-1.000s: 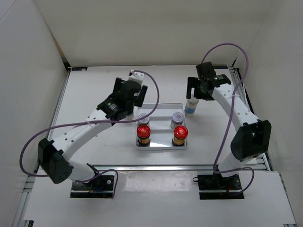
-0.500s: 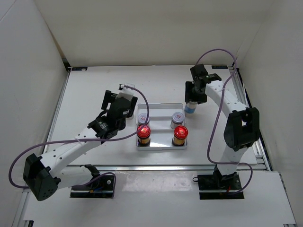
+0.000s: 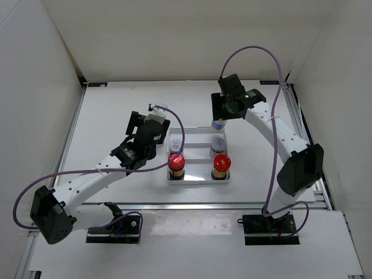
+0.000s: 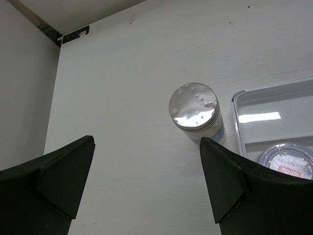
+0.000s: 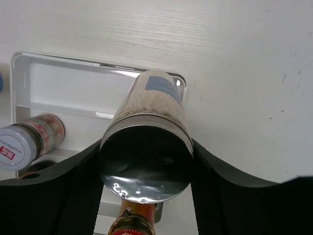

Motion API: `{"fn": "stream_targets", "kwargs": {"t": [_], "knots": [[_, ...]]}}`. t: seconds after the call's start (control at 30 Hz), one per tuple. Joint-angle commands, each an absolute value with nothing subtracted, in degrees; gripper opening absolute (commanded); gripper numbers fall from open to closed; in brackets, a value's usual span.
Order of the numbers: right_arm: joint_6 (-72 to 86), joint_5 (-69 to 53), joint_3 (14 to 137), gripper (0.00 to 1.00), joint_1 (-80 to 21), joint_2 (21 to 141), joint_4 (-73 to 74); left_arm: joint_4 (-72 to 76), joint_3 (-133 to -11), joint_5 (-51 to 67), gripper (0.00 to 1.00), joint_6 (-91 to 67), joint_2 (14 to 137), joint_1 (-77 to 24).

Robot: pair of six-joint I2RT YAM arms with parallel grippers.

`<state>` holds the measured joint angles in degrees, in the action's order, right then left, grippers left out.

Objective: Organize the condiment bottles

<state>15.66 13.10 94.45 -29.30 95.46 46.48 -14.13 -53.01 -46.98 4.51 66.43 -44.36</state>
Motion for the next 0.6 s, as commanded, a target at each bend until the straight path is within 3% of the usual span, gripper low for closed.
{"fn": "stream_targets", "kwargs": {"t": [0.0,0.23,0.37,0.4,0.43,0.5,0.53,0.57], "knots": [[15.56,13.27,95.19,0.08,-29.88,98.70,45.18,-13.62,-55.02,-47.90,0.99,4.04,66.00,-44.47],[16.08,12.66,91.85,0.08,-29.88,101.78,41.23,-13.10,-54.49,-48.43,0.99,4.04,66.01,-44.47],[16.08,12.13,91.32,0.18,-29.88,104.06,41.22,-13.10,-54.49,-48.43,0.99,4.04,66.53,-44.47],[16.08,12.13,91.32,0.25,-29.88,104.06,41.22,-13.10,-54.49,-48.43,0.99,4.04,66.53,-44.47],[16.61,12.13,90.80,0.53,-29.88,104.06,41.22,-13.10,-54.49,-48.43,0.99,4.04,67.14,-44.47],[17.13,12.13,90.79,0.75,-29.88,103.54,41.83,-13.10,-54.49,-48.43,0.99,4.04,67.67,-44.47],[17.14,12.74,90.79,0.91,-29.88,103.01,41.84,-13.10,-54.49,-48.43,0.99,4.04,67.68,-44.47],[17.83,13.96,90.79,0.97,-29.88,101.79,42.36,-13.10,-54.49,-48.43,0.99,4.04,67.68,-44.47]]}}
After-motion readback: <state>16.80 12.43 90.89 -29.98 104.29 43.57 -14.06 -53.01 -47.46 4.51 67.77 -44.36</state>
